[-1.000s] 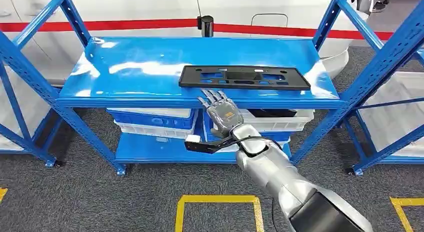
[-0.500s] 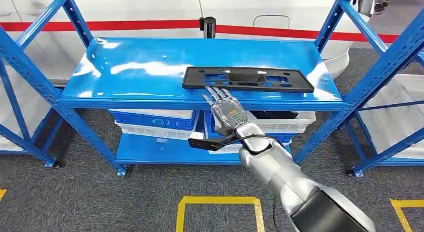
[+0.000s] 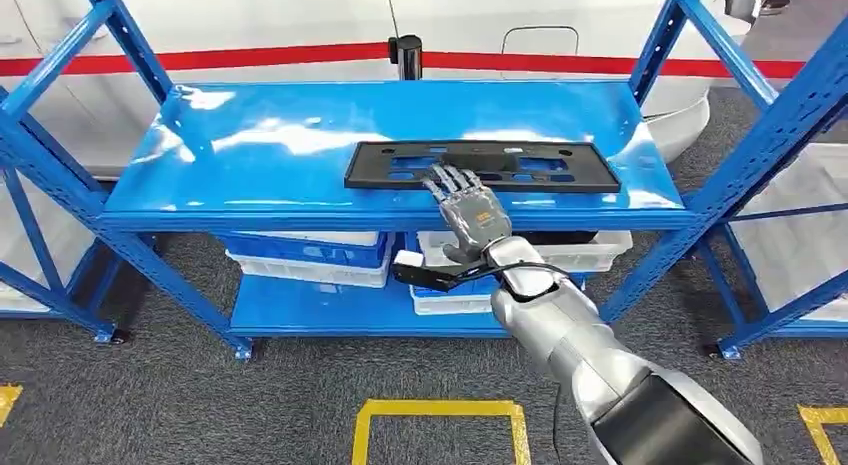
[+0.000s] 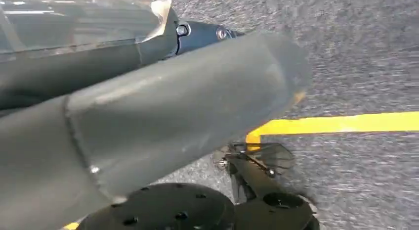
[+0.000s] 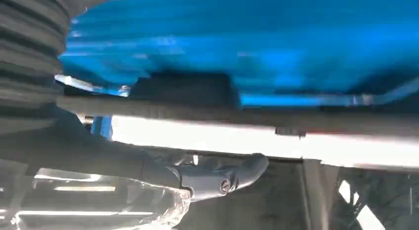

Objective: Take the parts from the cabinet and place them on the table.

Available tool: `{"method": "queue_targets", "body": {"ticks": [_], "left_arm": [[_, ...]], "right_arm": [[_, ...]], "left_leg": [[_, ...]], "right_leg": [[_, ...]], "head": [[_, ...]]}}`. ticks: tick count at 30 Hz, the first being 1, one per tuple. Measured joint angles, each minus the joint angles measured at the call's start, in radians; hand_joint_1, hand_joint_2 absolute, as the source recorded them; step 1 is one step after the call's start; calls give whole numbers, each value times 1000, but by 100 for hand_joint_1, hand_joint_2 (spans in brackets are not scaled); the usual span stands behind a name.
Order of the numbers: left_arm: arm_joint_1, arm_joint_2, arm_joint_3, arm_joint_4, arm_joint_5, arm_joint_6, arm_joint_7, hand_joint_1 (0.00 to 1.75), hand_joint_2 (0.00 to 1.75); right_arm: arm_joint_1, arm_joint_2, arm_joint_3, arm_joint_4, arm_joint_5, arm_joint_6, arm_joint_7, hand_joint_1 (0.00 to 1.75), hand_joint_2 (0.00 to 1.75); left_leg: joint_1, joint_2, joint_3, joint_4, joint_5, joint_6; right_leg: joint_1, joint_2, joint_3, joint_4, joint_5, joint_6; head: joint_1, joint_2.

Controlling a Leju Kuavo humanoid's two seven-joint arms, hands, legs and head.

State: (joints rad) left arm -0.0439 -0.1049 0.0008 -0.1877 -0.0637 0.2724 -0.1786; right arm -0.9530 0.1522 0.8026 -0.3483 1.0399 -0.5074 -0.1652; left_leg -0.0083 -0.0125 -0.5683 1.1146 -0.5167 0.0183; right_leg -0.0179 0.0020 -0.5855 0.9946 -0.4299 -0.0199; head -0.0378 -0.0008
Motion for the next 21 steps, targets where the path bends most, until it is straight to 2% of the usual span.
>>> {"method": "queue_targets", "body": {"ticks": [2, 3, 4, 5, 6, 8, 9, 10, 11, 13, 15, 17, 19, 21], "left_arm": [[-2, 0, 0, 0, 0, 0, 0, 0, 0], [-2, 0, 0, 0, 0, 0, 0, 0, 0], [1, 0, 0, 1, 0, 0, 1, 0, 0], [3, 0, 0, 1, 0, 0, 1, 0, 0], [3, 0, 2, 1, 1, 1, 1, 0, 0], [5, 0, 5, 2, 2, 2, -8, 0, 0], [6, 1, 7, 4, 3, 2, -13, 0, 0], [4, 1, 8, 4, 3, 2, -20, 0, 0], [4, 0, 9, 4, 4, 2, -24, 0, 0], [6, 0, 14, 4, 7, 0, -32, 0, 0], [5, -2, 15, 4, 8, 2, -35, 0, 0], [1, -2, 17, 4, 8, 5, -35, 0, 0], [0, -3, 19, 4, 8, 6, -35, 0, 0], [1, -5, 21, 4, 8, 6, -34, 0, 0]], "right_arm": [[-5, -1, -3, 0, 1, 2, -3, 0, 175], [-5, -2, -5, 0, 1, 3, -3, 0, 175], [-5, -2, -5, 1, 1, 5, -4, 0, 175], [-6, -2, -6, 1, 0, 5, -4, 0, 175], [-10, -2, -9, 1, 0, 5, -4, 0, 175], [-25, 1, -15, 2, 4, 15, -1, 0, 175], [-33, 1, -17, 2, 7, 21, 2, 0, 175], [-42, 1, -20, 3, 8, 25, 2, 0, 175], [-43, 1, -21, 3, 10, 26, 3, 0, 175], [-53, 2, -21, 3, 16, 26, 6, 0, 175], [-68, 0, -22, 2, 21, 27, 13, 0, 175], [-88, -2, -22, 3, 32, 50, 11, 0, 175], [-99, 0, -21, 3, 41, 70, 4, 0, 175], [-101, 5, -21, 3, 48, 76, -3, 0, 175]], "left_leg": [[12, 5, -98, 140, -52, -17], [17, 7, -141, 187, -77, -24], [21, 9, -165, 192, -74, -29], [24, 10, -166, 155, -39, -31], [27, 10, -147, 83, 20, -30], [27, 11, -92, -88, 155, -20], [20, 13, -94, -99, 131, -16], [15, 14, -91, -103, 106, -7], [15, 14, -84, -104, 133, 0], [12, 14, -77, -111, 134, 7], [10, 13, -66, -120, 139, -2], [4, 7, -66, -120, 137, -1], [-1, 4, -66, -120, 132, 7], [-2, 4, -67, -120, 129, 12]], "right_leg": [[1, 0, 10, 0, -11, -9], [1, 0, 16, 0, -18, -10], [1, 1, 24, 0, -25, -9], [1, 3, 34, 0, -33, -7], [1, 4, 47, 0, -41, -4], [1, 5, 61, -3, -57, 2], [8, 6, 72, 2, -62, 9], [9, 8, 60, 0, -66, 15], [11, 7, 60, 0, -68, 20], [16, 6, 70, -11, -72, 32], [16, 6, 72, 1, -60, 38], [16, 5, 77, -2, -59, 38], [16, 3, 78, -7, -60, 37], [16, 1, 88, -28, -75, 33]], "head": [[0, 0], [0, 0], [0, 0], [0, 0], [0, 0], [0, 0], [2, 0], [1, 0], [1, 0], [1, 0], [3, 0], [5, 0], [5, 0], [6, 0]]}}
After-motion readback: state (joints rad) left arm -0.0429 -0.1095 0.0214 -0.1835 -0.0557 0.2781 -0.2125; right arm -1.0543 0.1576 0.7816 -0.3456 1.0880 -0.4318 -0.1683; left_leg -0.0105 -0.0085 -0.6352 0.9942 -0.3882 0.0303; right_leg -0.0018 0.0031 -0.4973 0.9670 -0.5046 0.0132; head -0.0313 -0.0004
